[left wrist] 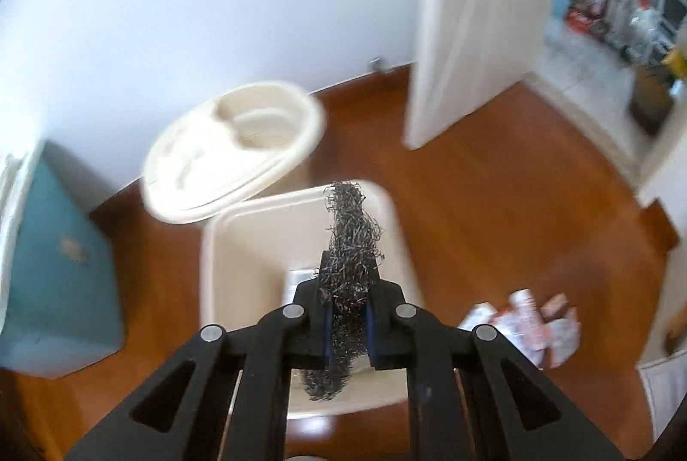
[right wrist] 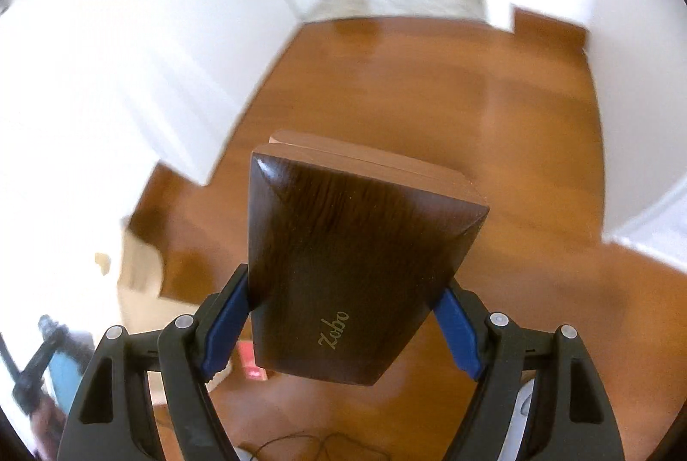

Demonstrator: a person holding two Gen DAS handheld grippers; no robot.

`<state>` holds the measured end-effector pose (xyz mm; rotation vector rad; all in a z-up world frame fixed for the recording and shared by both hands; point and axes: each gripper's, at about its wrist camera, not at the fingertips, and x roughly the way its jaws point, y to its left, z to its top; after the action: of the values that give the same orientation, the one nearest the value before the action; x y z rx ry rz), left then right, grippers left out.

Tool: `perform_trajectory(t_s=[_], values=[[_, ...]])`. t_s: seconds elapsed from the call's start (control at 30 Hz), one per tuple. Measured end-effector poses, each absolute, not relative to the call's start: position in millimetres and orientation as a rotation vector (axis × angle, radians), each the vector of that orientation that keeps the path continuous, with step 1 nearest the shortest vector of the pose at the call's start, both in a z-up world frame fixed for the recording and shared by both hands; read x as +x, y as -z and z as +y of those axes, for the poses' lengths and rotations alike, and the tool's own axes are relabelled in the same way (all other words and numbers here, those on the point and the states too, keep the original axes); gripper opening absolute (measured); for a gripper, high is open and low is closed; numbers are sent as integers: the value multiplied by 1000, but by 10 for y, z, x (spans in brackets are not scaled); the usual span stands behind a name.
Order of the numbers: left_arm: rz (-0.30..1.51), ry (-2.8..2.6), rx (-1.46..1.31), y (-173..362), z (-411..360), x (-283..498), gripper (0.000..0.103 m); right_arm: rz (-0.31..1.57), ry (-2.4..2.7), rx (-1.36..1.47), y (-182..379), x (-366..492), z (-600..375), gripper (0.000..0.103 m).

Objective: Collect trash
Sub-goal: 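Carry the steel wool over the wastebasket and open the left tool, then lower the brown Zobo box into the wastebasket and open the right tool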

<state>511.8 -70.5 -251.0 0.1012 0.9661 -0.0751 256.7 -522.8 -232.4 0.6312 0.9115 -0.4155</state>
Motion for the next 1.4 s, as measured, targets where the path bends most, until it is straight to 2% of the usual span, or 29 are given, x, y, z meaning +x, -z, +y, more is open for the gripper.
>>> perform_trajectory(t_s=[0.13,0.37,0.57,0.6,0.67,0.7,0.9,1.13,1.4], values=[[1005,10,80,2749,-500,5238,11,918,357,559,1989,2715,-4943,81],[1015,35,98,3022,-528,5377,11,948,307,453,1803,2977,-4447,81],[1007,-2,129,2977,-316,5365,16,964,276,388,1680,3149,-3958,81],[1008,-9,133,2977,-289,5360,24,965,270,380,1665,3180,-3882,81],[1021,-15,124,2985,-224,5358,62,965,256,372,1635,3250,-3716,81],[1024,-12,118,2980,-198,5356,91,965,248,369,1627,3306,-3643,81],[1020,35,90,2860,-104,5319,91,946,198,321,1529,3616,-3103,81],[1022,117,25,2454,151,5324,91,954,78,284,1545,4060,-2319,81],[872,-37,4,1599,860,5022,91,1032,-89,227,2238,4755,-1268,81]])
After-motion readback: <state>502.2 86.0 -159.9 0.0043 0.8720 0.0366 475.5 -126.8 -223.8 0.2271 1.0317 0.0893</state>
